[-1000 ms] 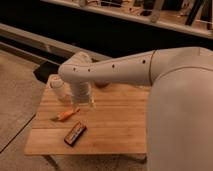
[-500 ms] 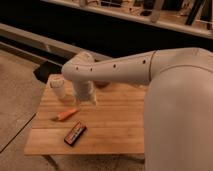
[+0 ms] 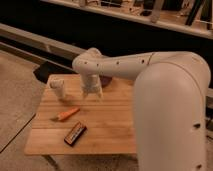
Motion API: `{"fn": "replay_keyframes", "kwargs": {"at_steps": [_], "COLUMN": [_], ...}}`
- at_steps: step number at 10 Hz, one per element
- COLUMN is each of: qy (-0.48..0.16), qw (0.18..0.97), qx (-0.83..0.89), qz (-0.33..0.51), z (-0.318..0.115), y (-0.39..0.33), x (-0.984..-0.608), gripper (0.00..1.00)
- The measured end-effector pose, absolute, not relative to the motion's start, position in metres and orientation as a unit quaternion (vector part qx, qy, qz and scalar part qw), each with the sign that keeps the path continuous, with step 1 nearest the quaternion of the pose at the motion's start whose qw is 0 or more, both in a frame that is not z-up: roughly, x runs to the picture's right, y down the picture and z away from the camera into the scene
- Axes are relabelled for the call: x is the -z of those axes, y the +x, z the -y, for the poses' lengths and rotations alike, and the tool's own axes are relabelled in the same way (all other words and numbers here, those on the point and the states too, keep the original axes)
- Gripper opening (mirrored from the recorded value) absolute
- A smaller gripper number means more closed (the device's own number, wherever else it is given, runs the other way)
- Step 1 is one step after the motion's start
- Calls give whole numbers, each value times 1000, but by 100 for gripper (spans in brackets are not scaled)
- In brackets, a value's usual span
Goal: Pick up the ceramic bowl
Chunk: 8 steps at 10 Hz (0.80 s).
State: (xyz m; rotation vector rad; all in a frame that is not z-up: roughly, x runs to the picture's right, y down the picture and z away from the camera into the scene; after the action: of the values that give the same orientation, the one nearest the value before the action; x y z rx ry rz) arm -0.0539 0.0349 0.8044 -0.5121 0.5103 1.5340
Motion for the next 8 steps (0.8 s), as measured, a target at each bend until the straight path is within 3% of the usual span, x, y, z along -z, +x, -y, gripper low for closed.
{"fn": "replay_keyframes", "kwargs": {"at_steps": [8], "qy": [-206], "qw": [627], "qx": [-721], "qz": [-209], "z": [53], "y": [-6], "x": [-900], "gripper": [65]}}
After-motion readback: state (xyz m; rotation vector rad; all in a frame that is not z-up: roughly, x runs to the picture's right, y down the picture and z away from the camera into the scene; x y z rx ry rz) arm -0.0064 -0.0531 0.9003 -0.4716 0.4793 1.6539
